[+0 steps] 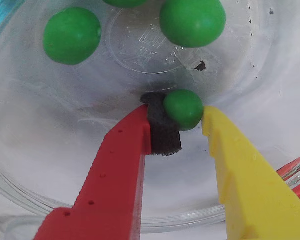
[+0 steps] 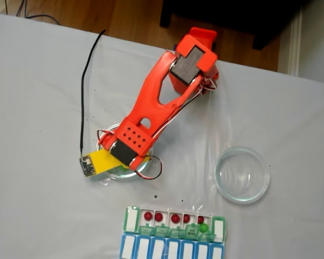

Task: Sort medicines into box.

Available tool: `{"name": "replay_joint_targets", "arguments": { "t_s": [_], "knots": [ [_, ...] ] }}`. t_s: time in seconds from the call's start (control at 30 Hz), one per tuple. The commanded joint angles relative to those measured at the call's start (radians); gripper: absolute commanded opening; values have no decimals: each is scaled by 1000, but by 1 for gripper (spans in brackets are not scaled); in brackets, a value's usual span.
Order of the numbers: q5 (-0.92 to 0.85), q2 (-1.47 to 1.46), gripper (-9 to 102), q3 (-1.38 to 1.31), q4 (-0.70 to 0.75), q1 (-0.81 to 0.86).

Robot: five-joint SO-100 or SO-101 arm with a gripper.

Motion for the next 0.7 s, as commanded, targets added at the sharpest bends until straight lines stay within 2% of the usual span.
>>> {"name": "replay_joint_targets", "arguments": {
  "t_s": [0.0, 0.27, 0.5, 0.67],
  "knots": [
    [14, 78, 4, 58, -71, -17],
    [14, 67, 1, 54, -78, -17],
    [72, 206, 1, 135, -318, -8],
    [52, 278, 1, 103, -330, -6]
  ]
}}
